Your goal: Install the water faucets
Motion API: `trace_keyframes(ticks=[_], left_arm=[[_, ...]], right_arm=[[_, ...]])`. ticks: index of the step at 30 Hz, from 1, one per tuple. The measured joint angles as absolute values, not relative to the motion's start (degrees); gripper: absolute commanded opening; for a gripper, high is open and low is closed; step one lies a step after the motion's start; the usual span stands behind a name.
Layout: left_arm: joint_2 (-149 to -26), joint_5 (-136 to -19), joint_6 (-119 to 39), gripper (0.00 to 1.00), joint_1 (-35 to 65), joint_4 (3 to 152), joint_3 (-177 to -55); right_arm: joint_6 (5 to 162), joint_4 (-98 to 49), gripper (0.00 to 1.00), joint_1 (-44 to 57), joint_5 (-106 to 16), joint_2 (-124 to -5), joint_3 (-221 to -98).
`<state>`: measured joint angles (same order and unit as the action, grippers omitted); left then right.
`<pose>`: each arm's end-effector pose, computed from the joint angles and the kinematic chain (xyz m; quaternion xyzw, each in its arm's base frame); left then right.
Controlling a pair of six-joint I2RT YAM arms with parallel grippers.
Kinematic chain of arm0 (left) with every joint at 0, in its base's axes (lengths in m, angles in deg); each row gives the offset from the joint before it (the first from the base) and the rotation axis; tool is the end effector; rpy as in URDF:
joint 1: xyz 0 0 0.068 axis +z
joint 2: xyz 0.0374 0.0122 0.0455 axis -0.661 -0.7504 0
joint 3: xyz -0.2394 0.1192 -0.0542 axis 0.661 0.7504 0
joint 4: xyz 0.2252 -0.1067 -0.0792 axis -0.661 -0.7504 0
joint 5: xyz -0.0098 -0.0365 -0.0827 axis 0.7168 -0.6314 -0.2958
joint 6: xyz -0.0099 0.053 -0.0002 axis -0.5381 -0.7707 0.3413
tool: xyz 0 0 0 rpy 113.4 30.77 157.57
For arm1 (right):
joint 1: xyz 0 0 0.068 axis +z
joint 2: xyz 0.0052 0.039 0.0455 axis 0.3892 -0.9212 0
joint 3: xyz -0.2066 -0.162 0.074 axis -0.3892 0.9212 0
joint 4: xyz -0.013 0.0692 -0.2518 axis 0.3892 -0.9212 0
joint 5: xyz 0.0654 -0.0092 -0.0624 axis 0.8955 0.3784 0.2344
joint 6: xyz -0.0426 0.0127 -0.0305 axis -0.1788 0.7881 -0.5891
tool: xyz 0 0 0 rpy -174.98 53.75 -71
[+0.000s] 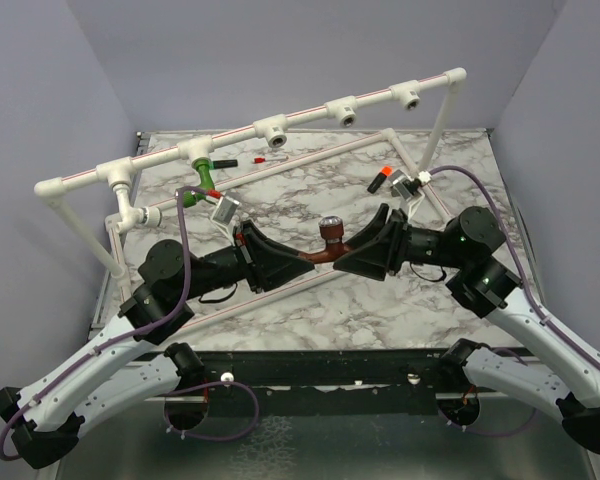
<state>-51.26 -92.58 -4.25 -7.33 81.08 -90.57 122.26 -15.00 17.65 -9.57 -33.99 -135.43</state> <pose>0.0918 -0.1261 0.3959 0.1683 0.6059 -0.6540 0.4205 0.1313 0.1443 0.3984 -0.2558 0.6093 0.6587 0.3599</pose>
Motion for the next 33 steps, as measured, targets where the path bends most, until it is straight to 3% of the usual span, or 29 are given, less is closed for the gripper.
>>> trace_keyframes(ticks=[8,33], left_arm=[[-50.78,-92.14,-4.9,0.0,-7.33,79.4,-90.57],[-51.39,-92.18,-5.08,0.0,-7.33,79.29,-90.57]], right_arm=[[122.24,-14.93,0.41,17.65,-9.57,-33.14,-135.43],[122.33,-14.21,0.36,17.65,-9.74,-33.23,-134.89]])
